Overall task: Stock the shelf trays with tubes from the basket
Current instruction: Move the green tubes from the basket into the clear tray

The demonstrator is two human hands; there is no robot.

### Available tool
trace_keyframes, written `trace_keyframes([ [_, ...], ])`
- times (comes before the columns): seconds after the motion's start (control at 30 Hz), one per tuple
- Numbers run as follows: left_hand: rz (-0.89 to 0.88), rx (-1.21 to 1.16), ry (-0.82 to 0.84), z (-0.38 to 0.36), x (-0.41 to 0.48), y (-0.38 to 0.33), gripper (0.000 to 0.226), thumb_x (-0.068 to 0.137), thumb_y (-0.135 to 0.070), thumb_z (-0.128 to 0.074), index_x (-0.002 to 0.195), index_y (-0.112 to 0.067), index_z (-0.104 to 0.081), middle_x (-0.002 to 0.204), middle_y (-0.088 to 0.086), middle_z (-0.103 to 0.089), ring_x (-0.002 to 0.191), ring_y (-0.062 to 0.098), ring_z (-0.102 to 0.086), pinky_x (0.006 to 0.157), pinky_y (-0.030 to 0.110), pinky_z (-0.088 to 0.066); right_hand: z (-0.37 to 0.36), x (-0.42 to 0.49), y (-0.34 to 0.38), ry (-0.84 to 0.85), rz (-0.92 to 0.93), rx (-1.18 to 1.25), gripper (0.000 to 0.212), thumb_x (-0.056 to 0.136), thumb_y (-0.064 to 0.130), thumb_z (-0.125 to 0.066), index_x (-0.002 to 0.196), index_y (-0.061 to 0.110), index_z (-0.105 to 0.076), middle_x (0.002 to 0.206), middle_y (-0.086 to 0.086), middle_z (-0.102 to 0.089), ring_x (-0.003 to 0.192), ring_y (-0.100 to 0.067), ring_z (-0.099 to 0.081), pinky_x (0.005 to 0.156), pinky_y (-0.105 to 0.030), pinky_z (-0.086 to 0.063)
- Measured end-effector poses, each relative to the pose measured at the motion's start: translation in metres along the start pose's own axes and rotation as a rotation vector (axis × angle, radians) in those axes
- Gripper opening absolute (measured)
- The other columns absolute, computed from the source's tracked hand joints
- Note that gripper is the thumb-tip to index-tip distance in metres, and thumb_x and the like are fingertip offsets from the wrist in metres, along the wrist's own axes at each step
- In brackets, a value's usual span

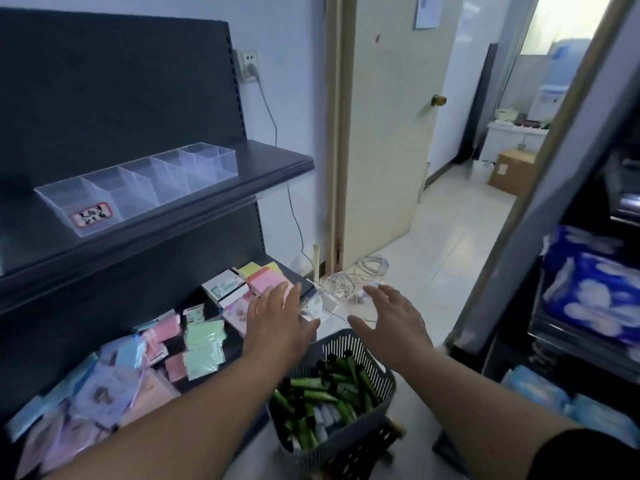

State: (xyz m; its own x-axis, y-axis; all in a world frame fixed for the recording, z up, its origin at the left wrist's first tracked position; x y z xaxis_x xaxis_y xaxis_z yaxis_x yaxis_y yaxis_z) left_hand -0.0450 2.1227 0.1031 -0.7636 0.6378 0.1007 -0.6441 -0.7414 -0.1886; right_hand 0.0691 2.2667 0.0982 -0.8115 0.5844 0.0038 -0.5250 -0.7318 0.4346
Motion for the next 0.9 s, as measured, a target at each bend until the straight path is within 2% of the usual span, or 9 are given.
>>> trace_keyframes([
  [0.27,-0.062,-0.031,0.139,-0.078,0.070,0.003,0.070,0.094,-0.056,-0.037,0.151,-0.022,-0.013,0.159,0.002,-0.012,0.146,0.021,-0.006,0.117,0.043,-0.004,-0.055,0.060,-0.046,0.098,-0.163,-0.096,0.070,0.091,0.061,-0.042,0.151,0.031,-0.020,0.159,-0.001,-0.019,0.147,-0.019,-0.014,0.119,-0.040,-0.013],
  [0.53,-0.030,-0.024,0.270,-0.157,0.143,0.055,0.069,0.094,-0.057,-0.038,0.150,-0.024,-0.015,0.159,0.002,-0.010,0.146,0.020,-0.006,0.117,0.043,-0.004,-0.127,0.129,-0.077,0.231,-0.297,-0.141,0.070,0.092,0.059,-0.043,0.151,0.030,-0.019,0.159,-0.002,-0.018,0.146,-0.022,-0.015,0.119,-0.042,-0.015],
  [0.8,0.027,-0.036,0.420,-0.259,0.141,0.081,0.070,0.094,-0.054,-0.039,0.152,-0.024,-0.013,0.159,0.001,-0.013,0.145,0.019,-0.008,0.118,0.039,-0.004,-0.226,0.138,-0.125,0.407,-0.353,-0.125,0.070,0.091,0.058,-0.046,0.150,0.032,-0.019,0.158,0.000,-0.019,0.144,-0.023,-0.020,0.117,-0.040,-0.020],
  [0.9,0.053,-0.012,0.451,-0.305,0.131,0.090,0.070,0.094,-0.055,-0.039,0.151,-0.023,-0.015,0.158,0.000,-0.015,0.145,0.019,-0.011,0.118,0.036,-0.007,-0.274,0.140,-0.149,0.504,-0.348,-0.120,0.069,0.092,0.059,-0.043,0.150,0.032,-0.019,0.159,0.001,-0.016,0.145,-0.022,-0.016,0.118,-0.038,-0.018],
])
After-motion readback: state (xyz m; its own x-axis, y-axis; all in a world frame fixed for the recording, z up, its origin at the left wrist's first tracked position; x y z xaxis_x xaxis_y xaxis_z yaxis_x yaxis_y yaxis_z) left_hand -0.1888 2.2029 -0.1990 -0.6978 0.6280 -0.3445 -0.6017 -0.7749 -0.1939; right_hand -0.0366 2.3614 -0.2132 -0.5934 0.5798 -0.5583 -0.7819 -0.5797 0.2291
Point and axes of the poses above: each hand's wrist, its own x-axis towards the middle knuckle, its own z-axis out of the back of the hand, y = z × x, the point moved 7 cm from there along x, towards the middle knuckle
